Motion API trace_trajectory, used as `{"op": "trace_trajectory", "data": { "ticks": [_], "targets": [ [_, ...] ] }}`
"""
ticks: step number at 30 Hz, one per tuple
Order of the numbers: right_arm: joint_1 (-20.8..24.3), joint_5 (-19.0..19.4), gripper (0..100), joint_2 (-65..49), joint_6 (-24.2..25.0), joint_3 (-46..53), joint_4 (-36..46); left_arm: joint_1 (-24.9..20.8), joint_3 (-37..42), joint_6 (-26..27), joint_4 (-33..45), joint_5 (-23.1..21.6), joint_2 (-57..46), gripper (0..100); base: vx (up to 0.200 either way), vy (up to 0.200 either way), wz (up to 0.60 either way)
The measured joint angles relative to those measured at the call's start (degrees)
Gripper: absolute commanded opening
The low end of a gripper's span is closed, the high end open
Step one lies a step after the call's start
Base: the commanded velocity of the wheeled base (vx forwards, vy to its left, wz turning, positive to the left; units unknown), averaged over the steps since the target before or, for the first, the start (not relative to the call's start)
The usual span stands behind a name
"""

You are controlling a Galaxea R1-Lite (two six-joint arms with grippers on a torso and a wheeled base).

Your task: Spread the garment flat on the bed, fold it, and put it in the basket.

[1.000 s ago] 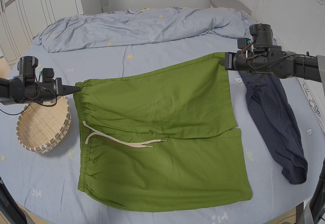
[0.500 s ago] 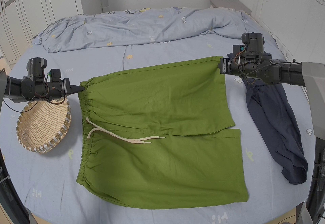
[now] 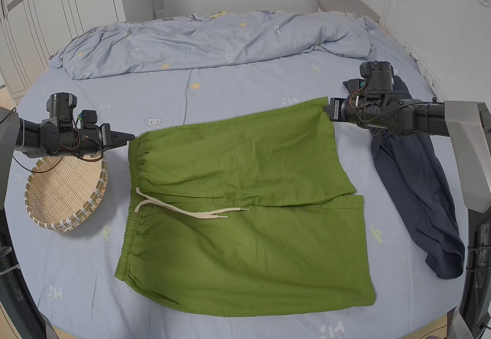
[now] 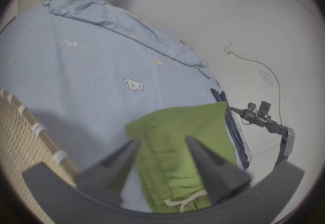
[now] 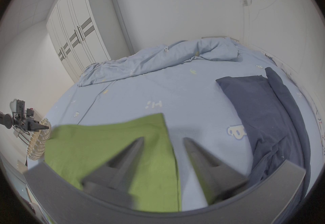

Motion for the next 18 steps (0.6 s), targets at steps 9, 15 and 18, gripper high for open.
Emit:
{"op": "trace_trajectory", "data": {
  "ticks": [9, 15, 18],
  "targets": [
    [0.1, 0.1, 100, 0.9, 0.2, -0.1, 0.1, -1.1, 0.0, 0.1, -0.1, 0.5, 0.5, 100, 0.000, 0.000, 0.00],
    [-0.7, 0.1, 100, 0.2, 1.5, 0.1, 0.5, -1.7, 1.9, 0.0, 0.0, 0.5, -1.7, 100, 0.000, 0.000, 0.00],
    [-1.2, 0.3, 100, -1.1, 3.2, 0.8, 1.3, -2.1, 4.4, 0.0, 0.0, 0.4, -4.2, 100, 0.000, 0.000, 0.00]
  ]
}}
